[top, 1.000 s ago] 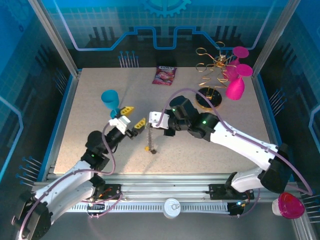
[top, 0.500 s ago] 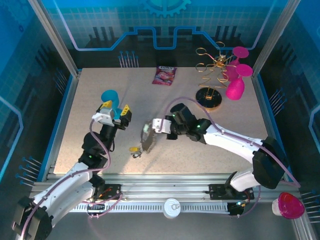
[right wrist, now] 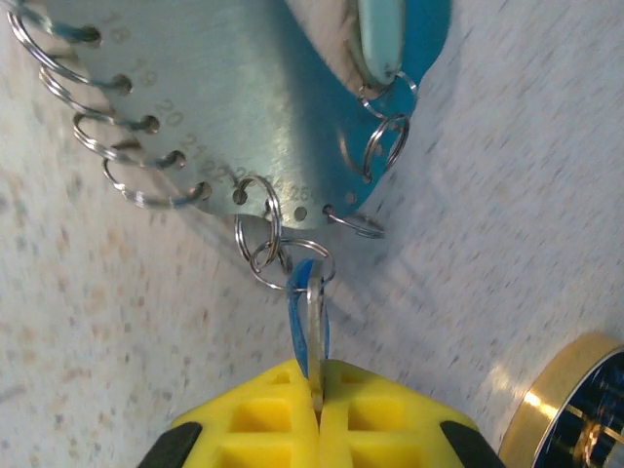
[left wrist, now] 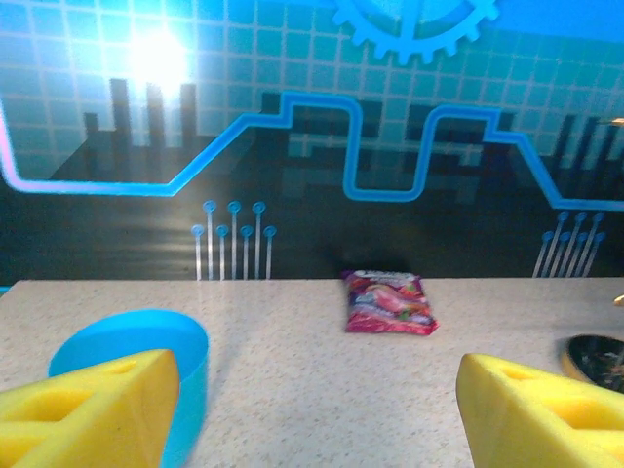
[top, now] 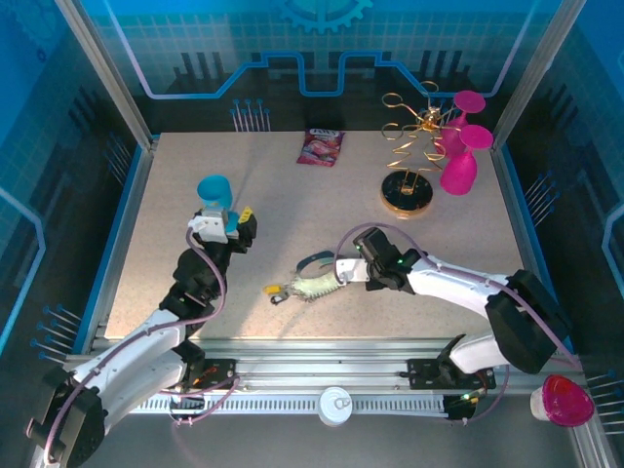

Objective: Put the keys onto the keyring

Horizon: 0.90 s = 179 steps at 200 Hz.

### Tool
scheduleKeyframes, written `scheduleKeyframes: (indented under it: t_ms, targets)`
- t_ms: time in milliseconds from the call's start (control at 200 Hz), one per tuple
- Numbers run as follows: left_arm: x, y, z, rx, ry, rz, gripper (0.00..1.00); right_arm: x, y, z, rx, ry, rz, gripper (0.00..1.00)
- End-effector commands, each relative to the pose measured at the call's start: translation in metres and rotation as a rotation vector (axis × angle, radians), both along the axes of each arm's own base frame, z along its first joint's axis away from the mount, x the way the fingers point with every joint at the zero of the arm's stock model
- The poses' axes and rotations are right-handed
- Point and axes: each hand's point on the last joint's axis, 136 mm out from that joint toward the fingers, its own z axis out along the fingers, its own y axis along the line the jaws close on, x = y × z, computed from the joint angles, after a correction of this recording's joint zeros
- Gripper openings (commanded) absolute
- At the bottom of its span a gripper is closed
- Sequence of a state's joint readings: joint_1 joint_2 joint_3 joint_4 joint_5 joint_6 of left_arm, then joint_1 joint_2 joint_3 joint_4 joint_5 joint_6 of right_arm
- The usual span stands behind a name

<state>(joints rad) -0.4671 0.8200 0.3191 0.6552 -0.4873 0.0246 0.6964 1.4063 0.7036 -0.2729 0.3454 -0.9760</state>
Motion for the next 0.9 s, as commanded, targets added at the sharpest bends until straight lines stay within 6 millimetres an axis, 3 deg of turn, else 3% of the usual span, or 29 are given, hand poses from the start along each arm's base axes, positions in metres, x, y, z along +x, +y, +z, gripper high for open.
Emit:
scheduleKeyframes:
  t_ms: [0,185,260,340,410,515,575,635,715,831,891]
  targets:
    - [0.005,0.021,0.004,0.001,0.019,0.125,0.76,0.003,-0.036,-0.009,-0.183,-0.038,-0.034,0.0]
    - [0.009,0.038,-0.011,0.029,0.067,0.229,0.78,0.001,-0.065,-0.008,-0.237,-0.067,-0.109,0.35]
    - [0.01,0.047,-0.015,0.057,0.083,0.278,0.8,0.012,-0.082,0.008,-0.219,-0.115,-0.196,0.43]
    - [0.011,0.059,-0.019,0.082,0.097,0.34,0.85,0.035,-0.103,0.038,-0.109,-0.194,-0.395,0.48]
    - [0.013,0.067,-0.026,0.087,0.117,0.368,0.92,0.049,-0.111,0.071,0.132,-0.217,-0.597,0.48]
    - [0.02,0.075,-0.048,0.101,0.193,0.379,0.97,0.059,-0.1,0.116,0.743,-0.18,-0.777,0.5]
    - [0.024,0.079,-0.063,0.099,0.236,0.374,0.98,0.064,-0.101,0.13,1.047,-0.2,-0.82,0.53]
    - [0.029,0.081,-0.079,0.086,0.284,0.337,0.98,0.068,-0.116,0.131,1.239,-0.28,-0.868,0.53]
    - [0.032,0.088,-0.097,0.085,0.32,0.328,0.98,0.073,-0.135,0.114,1.346,-0.372,-0.925,0.51]
    - [0.035,0.096,-0.122,0.081,0.363,0.321,0.97,0.091,-0.136,0.077,1.313,-0.312,-0.978,0.5]
    - [0.037,0.1,-0.129,0.087,0.357,0.333,0.98,0.1,-0.133,0.074,1.26,-0.313,-0.968,0.46]
